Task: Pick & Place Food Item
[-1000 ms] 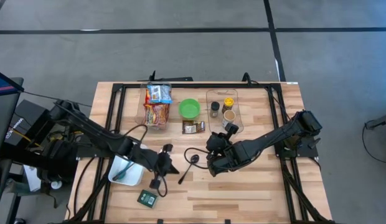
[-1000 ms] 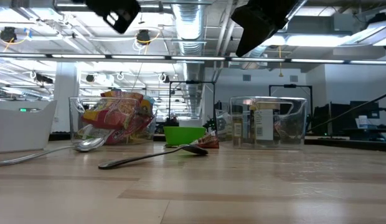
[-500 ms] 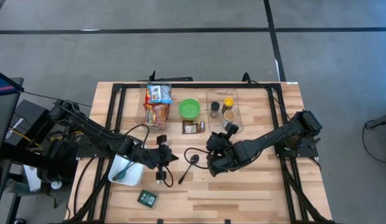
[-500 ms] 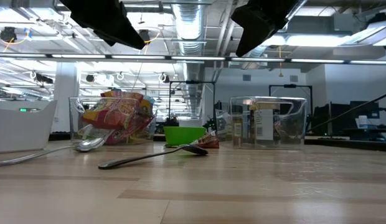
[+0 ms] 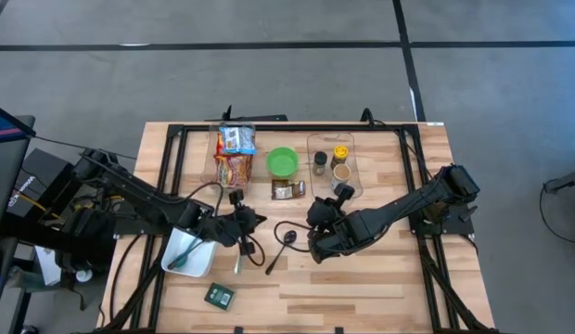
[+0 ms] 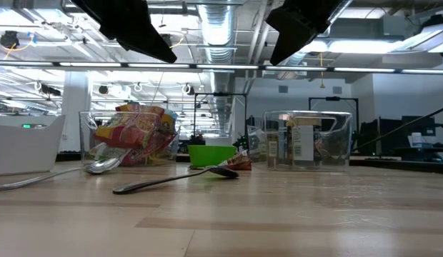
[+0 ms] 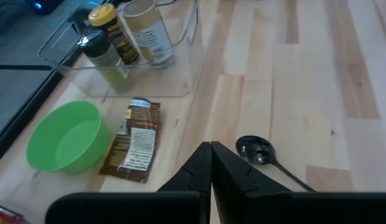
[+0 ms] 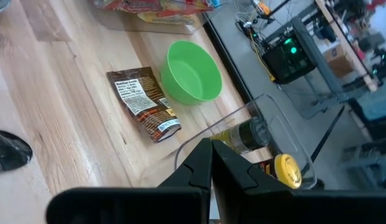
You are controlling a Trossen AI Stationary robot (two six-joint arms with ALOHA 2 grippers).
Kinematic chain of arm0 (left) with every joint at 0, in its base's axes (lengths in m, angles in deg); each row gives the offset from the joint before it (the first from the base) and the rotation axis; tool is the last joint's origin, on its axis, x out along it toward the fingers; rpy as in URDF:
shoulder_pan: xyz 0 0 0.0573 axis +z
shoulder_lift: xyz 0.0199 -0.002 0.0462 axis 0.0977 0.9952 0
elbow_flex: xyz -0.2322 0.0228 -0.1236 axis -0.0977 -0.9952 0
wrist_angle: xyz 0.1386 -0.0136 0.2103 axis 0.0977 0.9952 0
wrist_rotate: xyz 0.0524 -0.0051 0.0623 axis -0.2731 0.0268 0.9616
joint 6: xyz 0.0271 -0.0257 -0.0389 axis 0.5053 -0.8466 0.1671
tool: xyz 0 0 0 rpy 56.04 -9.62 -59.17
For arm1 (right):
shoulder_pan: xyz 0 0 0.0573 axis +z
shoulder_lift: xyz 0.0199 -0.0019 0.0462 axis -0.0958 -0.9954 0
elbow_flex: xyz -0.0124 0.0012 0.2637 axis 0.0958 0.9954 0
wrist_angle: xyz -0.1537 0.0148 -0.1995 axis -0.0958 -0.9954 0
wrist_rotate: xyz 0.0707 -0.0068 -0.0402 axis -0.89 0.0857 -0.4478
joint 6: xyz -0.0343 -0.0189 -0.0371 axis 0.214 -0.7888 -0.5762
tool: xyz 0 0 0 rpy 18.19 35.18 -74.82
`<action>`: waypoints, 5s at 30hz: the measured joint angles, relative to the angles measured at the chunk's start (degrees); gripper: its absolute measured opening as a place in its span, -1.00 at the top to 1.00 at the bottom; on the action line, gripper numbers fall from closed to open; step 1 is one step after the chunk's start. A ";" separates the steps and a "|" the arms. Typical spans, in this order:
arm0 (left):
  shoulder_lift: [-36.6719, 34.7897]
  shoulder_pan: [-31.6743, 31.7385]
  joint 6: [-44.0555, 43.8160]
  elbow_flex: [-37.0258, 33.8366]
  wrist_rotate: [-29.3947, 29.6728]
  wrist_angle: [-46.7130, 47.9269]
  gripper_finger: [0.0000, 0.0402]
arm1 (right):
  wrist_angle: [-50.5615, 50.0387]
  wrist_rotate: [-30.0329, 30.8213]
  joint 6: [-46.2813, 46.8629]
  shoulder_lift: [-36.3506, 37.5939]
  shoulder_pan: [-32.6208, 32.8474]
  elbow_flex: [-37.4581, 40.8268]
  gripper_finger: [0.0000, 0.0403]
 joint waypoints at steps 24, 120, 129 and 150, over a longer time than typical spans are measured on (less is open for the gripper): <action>0.00 -0.01 1.47 0.00 -13.00 6.66 1.00 | 14.98 -34.63 -35.70 0.00 -15.82 0.02 0.98; 0.00 -0.19 -2.44 0.02 -14.27 8.46 1.00 | 20.62 -28.20 -53.61 -19.67 -21.53 -3.48 0.26; 0.00 -0.19 -2.45 0.02 -14.25 8.43 1.00 | 20.85 -28.20 -56.64 -20.38 -21.28 -3.50 0.34; 0.00 -0.19 -2.45 0.02 -14.27 8.43 1.00 | 22.45 -28.20 -56.60 -20.61 -21.70 -3.50 0.78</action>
